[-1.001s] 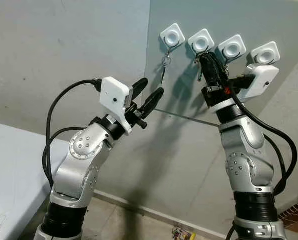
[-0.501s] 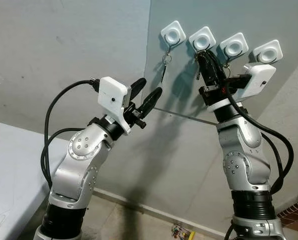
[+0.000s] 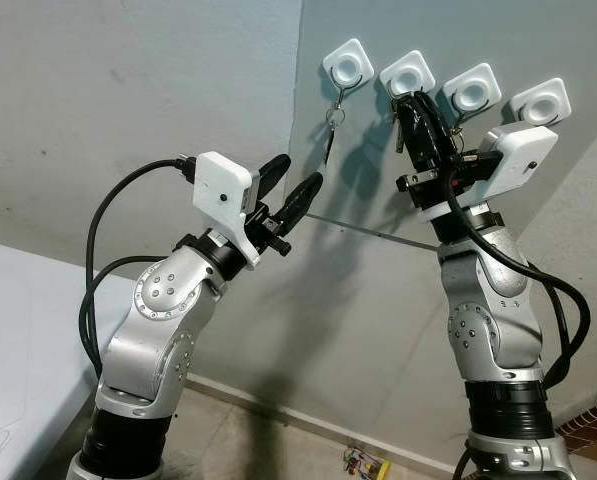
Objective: Hang keys on a hook
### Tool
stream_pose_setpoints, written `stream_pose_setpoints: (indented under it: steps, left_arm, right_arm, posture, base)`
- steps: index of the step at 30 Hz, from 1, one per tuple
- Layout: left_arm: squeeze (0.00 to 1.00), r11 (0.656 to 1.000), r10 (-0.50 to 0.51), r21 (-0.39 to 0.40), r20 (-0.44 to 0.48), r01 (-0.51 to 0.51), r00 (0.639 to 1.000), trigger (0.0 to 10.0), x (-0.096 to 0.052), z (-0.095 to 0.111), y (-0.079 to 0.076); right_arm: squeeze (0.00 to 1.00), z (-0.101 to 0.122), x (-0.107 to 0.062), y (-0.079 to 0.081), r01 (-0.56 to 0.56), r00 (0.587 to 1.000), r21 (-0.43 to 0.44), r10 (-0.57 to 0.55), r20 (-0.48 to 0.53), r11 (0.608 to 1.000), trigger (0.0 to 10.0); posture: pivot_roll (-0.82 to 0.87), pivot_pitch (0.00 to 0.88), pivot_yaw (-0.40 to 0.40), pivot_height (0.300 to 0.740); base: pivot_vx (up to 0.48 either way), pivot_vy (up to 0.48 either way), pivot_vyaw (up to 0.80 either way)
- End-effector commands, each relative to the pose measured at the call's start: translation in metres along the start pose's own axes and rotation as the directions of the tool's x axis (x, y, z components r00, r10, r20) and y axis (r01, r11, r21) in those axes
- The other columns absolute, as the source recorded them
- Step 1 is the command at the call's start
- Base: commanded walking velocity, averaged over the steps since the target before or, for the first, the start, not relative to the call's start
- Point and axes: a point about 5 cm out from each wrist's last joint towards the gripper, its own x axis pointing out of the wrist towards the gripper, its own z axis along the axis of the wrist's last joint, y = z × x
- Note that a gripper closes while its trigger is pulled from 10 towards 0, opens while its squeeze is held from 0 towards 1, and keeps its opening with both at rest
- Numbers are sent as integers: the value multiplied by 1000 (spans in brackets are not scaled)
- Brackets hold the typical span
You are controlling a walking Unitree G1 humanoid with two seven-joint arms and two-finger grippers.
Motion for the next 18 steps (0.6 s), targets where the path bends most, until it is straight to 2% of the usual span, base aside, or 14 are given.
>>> stream_pose_setpoints:
  steps: [1,8,18]
  left_arm:
    - [0,1000,-2,-1,16,2,1000,10000,0,5,-1]
    - [0,1000,0,-3,20,0,1000,10000,0,6,-1]
    - [0,1000,7,-5,20,-7,1000,10000,-1,6,0]
  right_arm:
    - [0,2,2,1,-14,1000,-18,14,12,1000,10000]
    - [0,0,0,2,-37,999,-51,37,-3,998,10000]
    - [0,-8,-8,4,-96,994,-170,85,-68,981,10000]
  posture:
    - [10,44,-66,740]
    - [12,42,-64,740]
    - [11,45,-66,740]
  base:
    - [0,0,0]
    - [0,0,0]
    - [0,0,0]
